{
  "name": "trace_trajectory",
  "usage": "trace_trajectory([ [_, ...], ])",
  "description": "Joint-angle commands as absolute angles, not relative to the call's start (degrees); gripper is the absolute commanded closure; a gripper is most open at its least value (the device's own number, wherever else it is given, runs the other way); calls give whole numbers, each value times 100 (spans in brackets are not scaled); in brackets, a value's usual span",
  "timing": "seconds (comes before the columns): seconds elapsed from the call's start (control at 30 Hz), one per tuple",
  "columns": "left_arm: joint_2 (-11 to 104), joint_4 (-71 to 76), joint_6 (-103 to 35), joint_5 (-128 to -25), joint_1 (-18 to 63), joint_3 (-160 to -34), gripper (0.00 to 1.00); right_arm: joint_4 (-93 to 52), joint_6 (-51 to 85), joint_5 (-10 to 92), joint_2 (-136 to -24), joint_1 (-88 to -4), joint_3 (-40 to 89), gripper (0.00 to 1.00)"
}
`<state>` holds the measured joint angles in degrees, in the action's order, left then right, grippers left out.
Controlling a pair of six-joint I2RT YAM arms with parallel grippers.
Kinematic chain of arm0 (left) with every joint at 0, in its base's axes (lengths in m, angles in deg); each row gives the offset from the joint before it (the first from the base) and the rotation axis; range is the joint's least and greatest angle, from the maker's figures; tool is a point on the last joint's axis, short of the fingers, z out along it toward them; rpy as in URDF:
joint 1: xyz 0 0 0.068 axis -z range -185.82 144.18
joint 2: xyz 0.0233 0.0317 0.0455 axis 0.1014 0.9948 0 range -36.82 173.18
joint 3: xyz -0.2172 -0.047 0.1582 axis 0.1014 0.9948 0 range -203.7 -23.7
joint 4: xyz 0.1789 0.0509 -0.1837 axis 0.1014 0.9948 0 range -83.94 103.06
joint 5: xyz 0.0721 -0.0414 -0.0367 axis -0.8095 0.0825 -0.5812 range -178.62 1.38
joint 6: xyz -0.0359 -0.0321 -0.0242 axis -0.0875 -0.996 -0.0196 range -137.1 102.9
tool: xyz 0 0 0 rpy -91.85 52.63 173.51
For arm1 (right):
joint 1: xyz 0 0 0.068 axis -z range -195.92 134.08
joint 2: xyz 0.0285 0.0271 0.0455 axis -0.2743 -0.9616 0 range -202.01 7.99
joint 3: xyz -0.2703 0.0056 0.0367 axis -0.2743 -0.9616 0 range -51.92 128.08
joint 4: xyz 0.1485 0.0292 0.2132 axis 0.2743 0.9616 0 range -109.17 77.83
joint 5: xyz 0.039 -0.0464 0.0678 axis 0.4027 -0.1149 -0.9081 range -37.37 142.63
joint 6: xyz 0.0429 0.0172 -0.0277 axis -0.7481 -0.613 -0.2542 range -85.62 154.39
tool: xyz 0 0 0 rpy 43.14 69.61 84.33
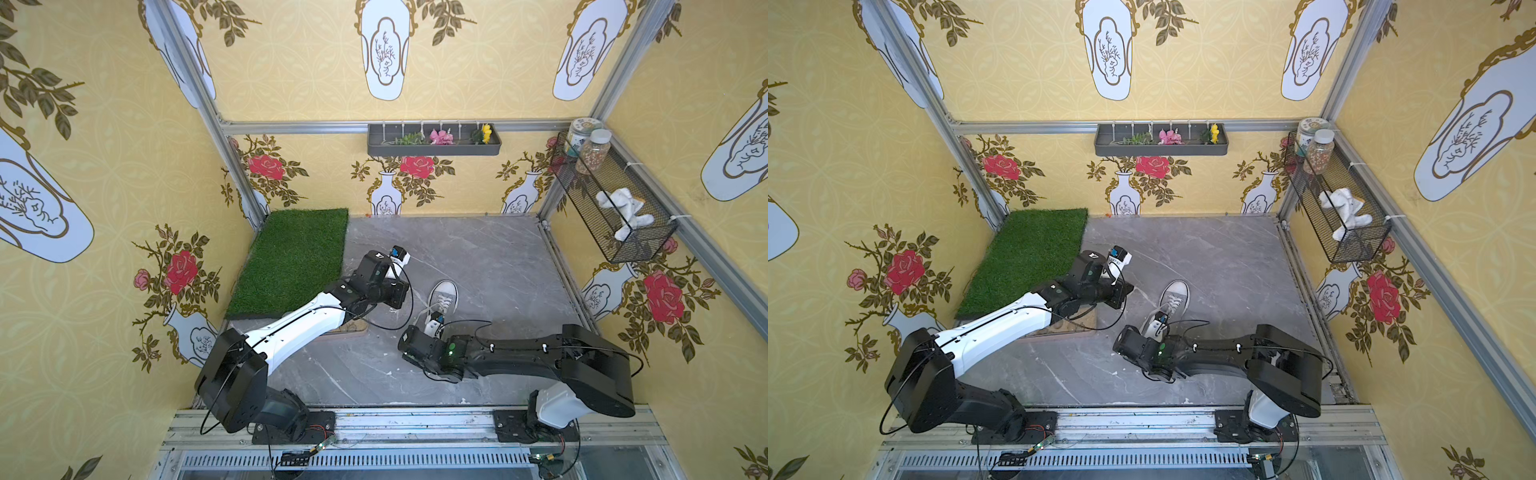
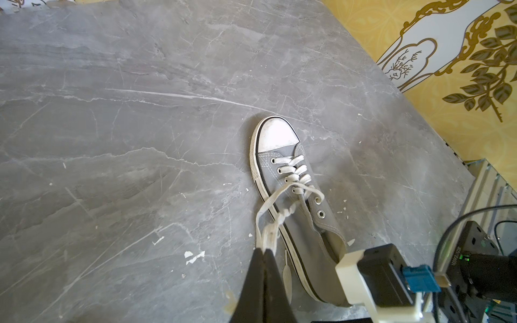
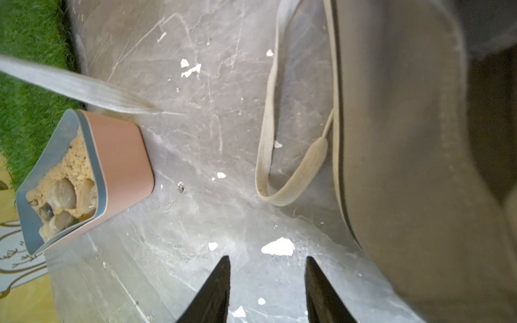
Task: Tie the shoes
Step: Wrap the shoelace around the shoelace.
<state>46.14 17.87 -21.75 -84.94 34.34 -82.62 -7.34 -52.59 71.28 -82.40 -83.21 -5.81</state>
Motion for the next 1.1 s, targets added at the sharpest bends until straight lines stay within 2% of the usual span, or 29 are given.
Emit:
trace_trajectory([
  [0.0,4580,1678,-2110,-8396,3434,-8207,100,-712,-5976,7864,-8300,-8425,-532,55],
  [0.33,4527,1644,-2068,-8338,3431,-8144,100,-890,-6809,8151,-8823,-8456,-474,56],
  [0.73,4502,1599,-2044,-8335,3430,-8100,100,-1177,-6871,8395,-9046,-8232,-497,56],
  [0.93,4506,1587,-2024,-8354,3434,-8084,100,-1399,-6862,8234,-9277,-8114,-492,65],
  [1.07,4511,1587,-2027,-8361,3433,-8079,100,-1302,-6862,8198,-9327,-8123,-464,81],
])
